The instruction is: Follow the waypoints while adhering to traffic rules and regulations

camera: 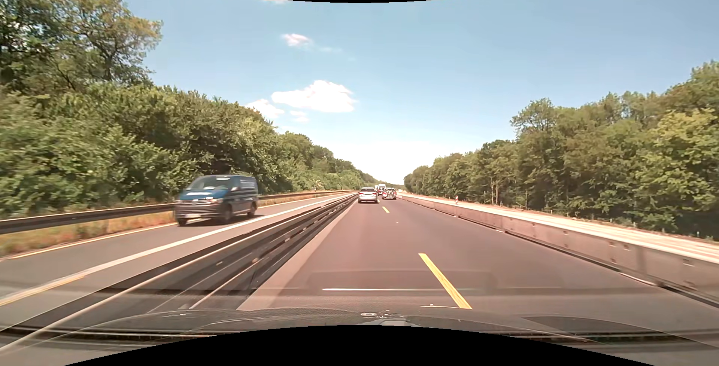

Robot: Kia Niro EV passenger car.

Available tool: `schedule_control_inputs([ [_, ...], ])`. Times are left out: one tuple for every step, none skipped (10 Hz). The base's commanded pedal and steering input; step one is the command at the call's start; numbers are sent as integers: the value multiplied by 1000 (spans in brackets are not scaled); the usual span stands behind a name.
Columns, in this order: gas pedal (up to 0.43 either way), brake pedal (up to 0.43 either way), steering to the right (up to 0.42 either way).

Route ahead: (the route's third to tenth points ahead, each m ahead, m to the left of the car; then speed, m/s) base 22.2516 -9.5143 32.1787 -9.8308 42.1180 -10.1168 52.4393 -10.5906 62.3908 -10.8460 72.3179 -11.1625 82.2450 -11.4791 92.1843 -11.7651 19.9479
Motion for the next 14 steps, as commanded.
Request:
schedule_control_inputs([
  [118, 0, 1],
  [98, 0, 1],
  [67, 0, 1],
  [47, 0, 1],
  [47, 0, 1],
  [39, 0, 1],
  [28, 0, 1],
  [28, 0, 2],
  [28, 0, 2],
  [20, 0, 1],
  [8, 0, 1],
  [0, 0, 1],
  [0, 0, 1],
  [0, 0, 1],
])
